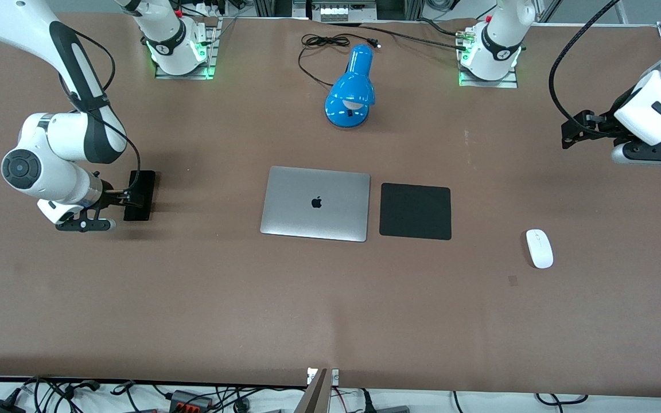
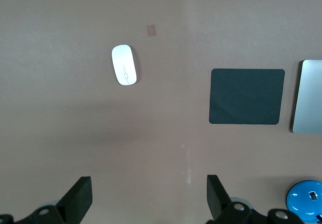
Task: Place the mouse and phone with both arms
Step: 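Grasp the black phone with the right gripper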
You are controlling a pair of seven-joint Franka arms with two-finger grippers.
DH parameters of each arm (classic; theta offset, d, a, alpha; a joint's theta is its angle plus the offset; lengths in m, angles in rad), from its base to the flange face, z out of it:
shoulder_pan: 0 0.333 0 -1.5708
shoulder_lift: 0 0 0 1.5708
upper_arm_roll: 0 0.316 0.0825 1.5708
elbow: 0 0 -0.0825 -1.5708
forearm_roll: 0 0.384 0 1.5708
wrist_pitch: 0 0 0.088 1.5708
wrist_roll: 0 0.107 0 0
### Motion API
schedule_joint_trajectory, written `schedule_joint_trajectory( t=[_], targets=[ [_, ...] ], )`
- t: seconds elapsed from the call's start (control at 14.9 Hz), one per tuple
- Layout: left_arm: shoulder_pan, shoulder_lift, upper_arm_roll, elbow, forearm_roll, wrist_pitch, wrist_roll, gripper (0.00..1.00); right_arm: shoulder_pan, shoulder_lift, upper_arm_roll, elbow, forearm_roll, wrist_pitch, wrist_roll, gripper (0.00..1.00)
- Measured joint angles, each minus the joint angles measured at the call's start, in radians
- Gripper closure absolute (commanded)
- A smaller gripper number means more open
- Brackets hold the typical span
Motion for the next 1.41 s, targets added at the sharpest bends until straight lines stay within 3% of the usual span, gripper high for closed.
schedule_joint_trajectory(
  t=[0.87,1.41],
  targets=[
    [0.013,0.013,0.002,0.000,0.000,0.000,0.000,0.00,0.000,0.000,0.000,0.000,0.000,0.000,0.000,0.00],
    [0.043,0.058,0.007,0.067,0.000,0.001,0.000,0.00,-0.001,0.003,0.000,-0.010,0.000,0.000,0.000,0.00]
  ],
)
